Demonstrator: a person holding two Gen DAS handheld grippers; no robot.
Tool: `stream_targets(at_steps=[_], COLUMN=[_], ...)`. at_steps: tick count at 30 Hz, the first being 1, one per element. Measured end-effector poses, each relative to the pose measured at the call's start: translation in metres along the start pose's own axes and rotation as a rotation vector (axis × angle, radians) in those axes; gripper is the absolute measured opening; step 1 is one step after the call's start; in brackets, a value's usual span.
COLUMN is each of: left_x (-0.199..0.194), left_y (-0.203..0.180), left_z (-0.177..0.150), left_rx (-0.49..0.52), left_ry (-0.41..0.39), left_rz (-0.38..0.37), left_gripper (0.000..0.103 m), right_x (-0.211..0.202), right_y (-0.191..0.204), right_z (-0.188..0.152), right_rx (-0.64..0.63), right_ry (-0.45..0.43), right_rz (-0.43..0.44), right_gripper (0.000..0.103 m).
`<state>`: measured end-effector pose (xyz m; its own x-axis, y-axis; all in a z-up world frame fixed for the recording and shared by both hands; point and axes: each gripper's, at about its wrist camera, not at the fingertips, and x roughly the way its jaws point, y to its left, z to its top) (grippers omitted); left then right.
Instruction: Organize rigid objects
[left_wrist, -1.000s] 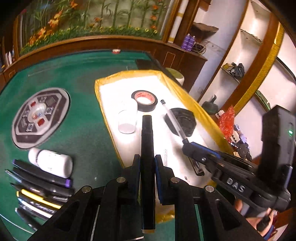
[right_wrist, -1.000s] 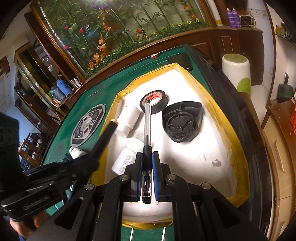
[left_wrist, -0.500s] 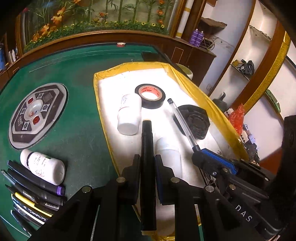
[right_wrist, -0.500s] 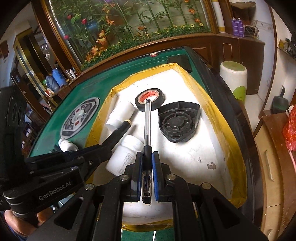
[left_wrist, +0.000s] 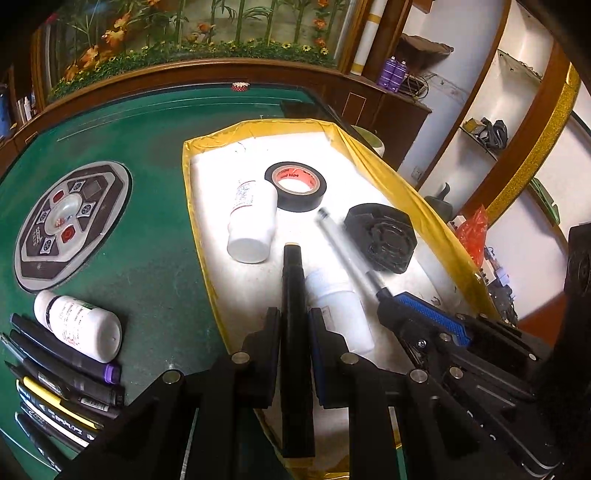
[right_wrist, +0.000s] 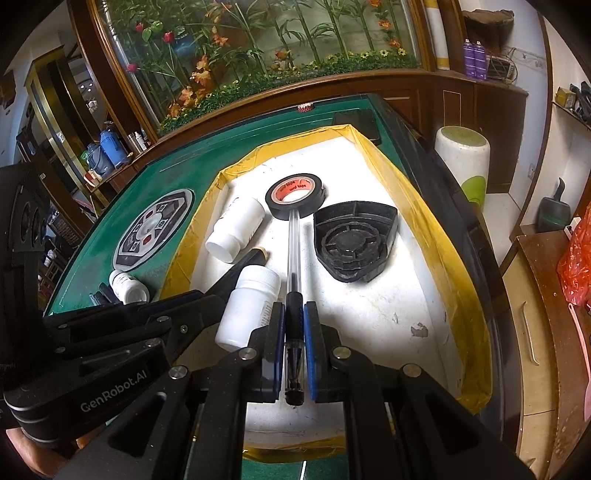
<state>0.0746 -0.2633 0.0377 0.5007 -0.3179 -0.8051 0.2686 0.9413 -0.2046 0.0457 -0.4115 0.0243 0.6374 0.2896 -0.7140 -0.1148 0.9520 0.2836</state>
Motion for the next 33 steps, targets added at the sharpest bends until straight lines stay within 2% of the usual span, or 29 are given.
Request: stream_targets(at_steps=[2,8,13,15,26,33], left_x=[0.000,-0.004,-0.019,-0.026,-0.058,-0.082], left_y=[0.000,-0.004,-0.002,-0.002,0.012,0.046], left_z=[-0.001,-0.004,-0.010,-0.013,-0.033,-0.055], left_rx=[-0.007,-0.015,-0.020,-0.019,-0.023,-0.083], left_ry=[0.002,0.000,-0.017,-0.030,-0.063,-0.084], left_rz=[-0.010,-0.029,-0.047,-0.043,-0.046,-0.033], left_gripper=[0.015,0.030,0.033,0.038,0.039,0.039], right_x=[0.000,-0.004,-0.010,-0.012,-0.014,-0.017], right_y=[0.000,-0.003,-0.004,-0.004,-0.003,0.001], right_z=[0.000,0.000,0.001,0.001,0.002,0.001], right_rx=[0.003,0.019,0.035,0.034,0.033,0.021], right_ry=[-0.003,-0.021,-0.048,-0.055,-0.074,-0.096], right_rz=[0.002,0.010,0.030,0.033,0.033,0.037], right_gripper=[0.009,0.009,0.010,0.010,0.010,0.010])
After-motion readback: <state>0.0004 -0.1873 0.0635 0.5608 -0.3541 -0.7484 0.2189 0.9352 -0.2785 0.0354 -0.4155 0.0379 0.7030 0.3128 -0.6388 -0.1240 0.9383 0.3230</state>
